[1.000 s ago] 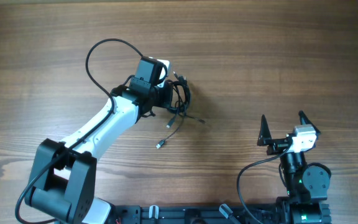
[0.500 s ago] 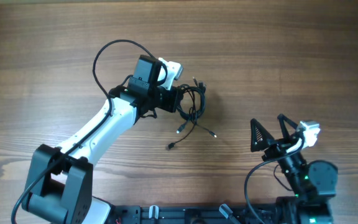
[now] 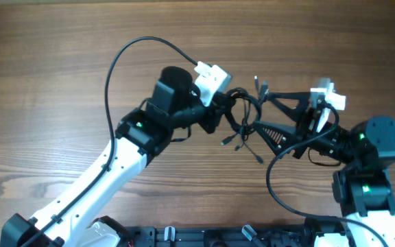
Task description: Untangle cables
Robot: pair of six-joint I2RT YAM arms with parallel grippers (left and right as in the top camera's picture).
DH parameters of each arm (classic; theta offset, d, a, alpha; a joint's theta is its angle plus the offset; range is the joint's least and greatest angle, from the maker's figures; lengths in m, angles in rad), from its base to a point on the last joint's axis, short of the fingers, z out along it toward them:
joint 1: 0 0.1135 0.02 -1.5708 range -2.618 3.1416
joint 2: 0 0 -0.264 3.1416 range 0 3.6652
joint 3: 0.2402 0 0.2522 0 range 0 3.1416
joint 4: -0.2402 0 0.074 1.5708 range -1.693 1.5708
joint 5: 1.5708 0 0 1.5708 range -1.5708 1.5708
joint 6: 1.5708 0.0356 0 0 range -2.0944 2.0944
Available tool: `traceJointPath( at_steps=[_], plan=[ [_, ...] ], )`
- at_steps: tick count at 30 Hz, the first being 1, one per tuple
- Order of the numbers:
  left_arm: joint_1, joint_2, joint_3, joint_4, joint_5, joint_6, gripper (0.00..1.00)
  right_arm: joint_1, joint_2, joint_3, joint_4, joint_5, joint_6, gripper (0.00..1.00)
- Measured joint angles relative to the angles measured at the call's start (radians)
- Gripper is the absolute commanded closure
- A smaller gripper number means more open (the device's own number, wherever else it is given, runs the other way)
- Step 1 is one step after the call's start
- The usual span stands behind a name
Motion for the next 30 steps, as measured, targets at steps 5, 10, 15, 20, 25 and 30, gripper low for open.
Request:
traceJointPath(
  at_steps=[5,10,15,20,25,30],
  plan=[
    [-0.072,0.0,0.0,0.066,-0.135,-0.078,0.96,0.0,0.057,0.0,0.025,-0.156,0.048,0.28],
    [-0.097,0.0,0.0,0.076,-0.292,-0.192,0.96,0.0,0.098,0.0,0.012,-0.189,0.051,0.3],
    [-0.097,-0.015,0.0,0.051,-0.404,-0.275,0.96,-0.003,0.115,0.0,-0.057,-0.164,0.035,0.23],
    [-0.093,-0.105,0.0,-0.071,-0.438,-0.28,0.96,-0.072,0.116,0.002,-0.182,-0.088,0.024,0.18],
    [-0.056,-0.21,0.0,-0.095,-0.397,-0.267,0.96,-0.113,0.117,0.002,-0.246,-0.017,0.021,0.16],
    [-0.051,-0.234,0.0,-0.059,-0.283,-0.253,0.96,-0.113,0.117,0.002,-0.261,0.001,0.008,0.11]
  ],
)
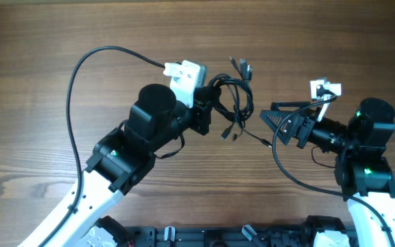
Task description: Untangle cables
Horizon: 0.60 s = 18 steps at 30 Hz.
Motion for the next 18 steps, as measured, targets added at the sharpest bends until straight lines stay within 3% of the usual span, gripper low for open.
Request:
traceJointPath(
  at_steps=[11,18],
  plan=[
    [0.0,0.0,0.0,0.168,0.249,0.008,0.96,0.0,0.0,0.0,0.01,-0.082,-0.085,0.05],
    [0.0,0.001,0.0,0.182,0.306,0.008,0.96,0.0,0.0,0.0,0.039,-0.2,-0.157,0.02]
  ],
)
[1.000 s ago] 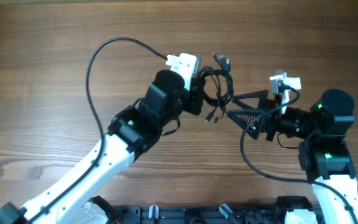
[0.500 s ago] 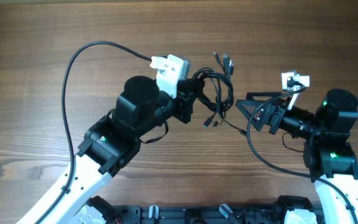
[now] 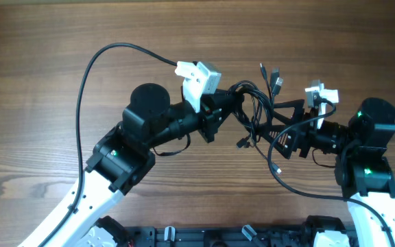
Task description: Untangle cables
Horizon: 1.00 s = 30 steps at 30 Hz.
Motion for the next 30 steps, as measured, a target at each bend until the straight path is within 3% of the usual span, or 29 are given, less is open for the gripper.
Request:
traceJointPath(
  at_steps=[11,19,30],
  plan=[
    [-0.105,0.008,0.0,0.091,0.01,0.0,0.96,0.0,0.0,0.0,-0.006,0.022,0.014,0.01],
    [-0.112,0.015,0.0,0.089,0.008,0.001,0.96,0.0,0.0,0.001,-0.109,0.233,0.118,0.01],
    [-0.122,0.015,0.0,0.087,0.118,0.004,0.96,0.0,0.0,0.003,-0.2,0.426,0.187,0.01]
  ],
)
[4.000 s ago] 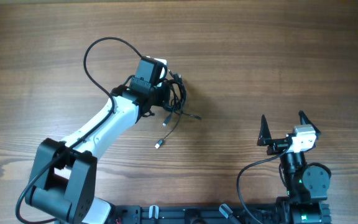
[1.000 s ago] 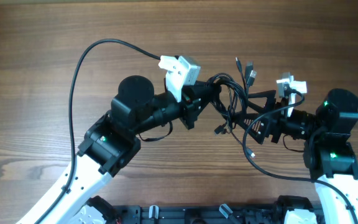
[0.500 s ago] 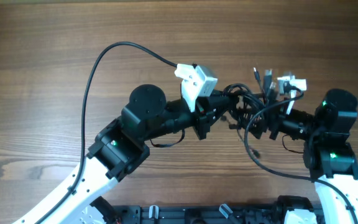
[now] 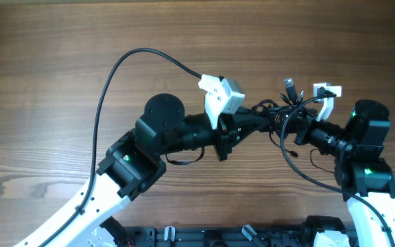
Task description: Untangle cables
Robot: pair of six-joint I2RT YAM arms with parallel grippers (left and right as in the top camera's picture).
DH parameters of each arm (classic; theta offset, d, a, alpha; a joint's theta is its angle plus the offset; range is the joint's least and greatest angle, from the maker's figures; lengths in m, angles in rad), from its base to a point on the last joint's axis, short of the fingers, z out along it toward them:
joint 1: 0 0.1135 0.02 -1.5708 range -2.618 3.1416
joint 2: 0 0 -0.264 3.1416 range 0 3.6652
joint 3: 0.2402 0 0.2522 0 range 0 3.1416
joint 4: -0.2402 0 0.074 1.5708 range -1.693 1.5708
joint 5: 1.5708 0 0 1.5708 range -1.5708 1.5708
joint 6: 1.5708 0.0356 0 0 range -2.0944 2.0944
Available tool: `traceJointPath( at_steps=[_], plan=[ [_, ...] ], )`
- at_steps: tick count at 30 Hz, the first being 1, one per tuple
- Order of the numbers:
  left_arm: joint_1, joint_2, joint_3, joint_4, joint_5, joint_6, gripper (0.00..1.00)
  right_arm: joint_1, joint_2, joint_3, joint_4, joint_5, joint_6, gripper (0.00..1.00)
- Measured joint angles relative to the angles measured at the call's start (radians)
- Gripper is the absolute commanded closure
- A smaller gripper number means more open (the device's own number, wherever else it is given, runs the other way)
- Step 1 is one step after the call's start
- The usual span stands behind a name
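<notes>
The tangle of thin black cables is bunched tightly between my two grippers above the wooden table, right of centre. A few plug ends stick up from the bunch toward the back. My left gripper reaches in from the left and is shut on the left side of the bundle. Facing it from the right, my right gripper is closed on the bundle's right side. The two grippers sit close together, and the fingers are partly hidden by the cables.
Bare wooden table lies all around. The left arm's own camera cable arcs high over the left half. A black loop of the right arm's wiring hangs below the right gripper. A black rail runs along the front edge.
The left gripper has moved right with the bundle. The right gripper's spread fingers have closed on the cables. The tangle, loose and spread before, is now drawn into a tight bunch between the grippers.
At first the left gripper held the tangle while the right gripper stood open against its right side. Then the grippers were apart, the bundle hanging from the left one. Then the right fingers were among the cables again, and now both grippers hold the bunch close together.
</notes>
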Motion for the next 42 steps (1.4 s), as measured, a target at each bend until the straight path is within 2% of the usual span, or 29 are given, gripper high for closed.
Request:
traceJointPath(
  at_steps=[14,30,42],
  plan=[
    [-0.002,-0.012,0.0,-0.012,0.03,0.0,0.96,0.0,0.0,0.0,-0.08,0.185,0.071,0.0],
    [0.001,-0.023,-0.002,-0.017,0.031,0.0,0.96,0.001,-0.006,0.008,-0.12,0.264,0.104,0.0],
    [0.109,-0.076,-0.005,-0.073,0.051,0.0,0.96,0.005,-0.006,0.015,-0.165,0.358,0.111,0.0]
  ],
)
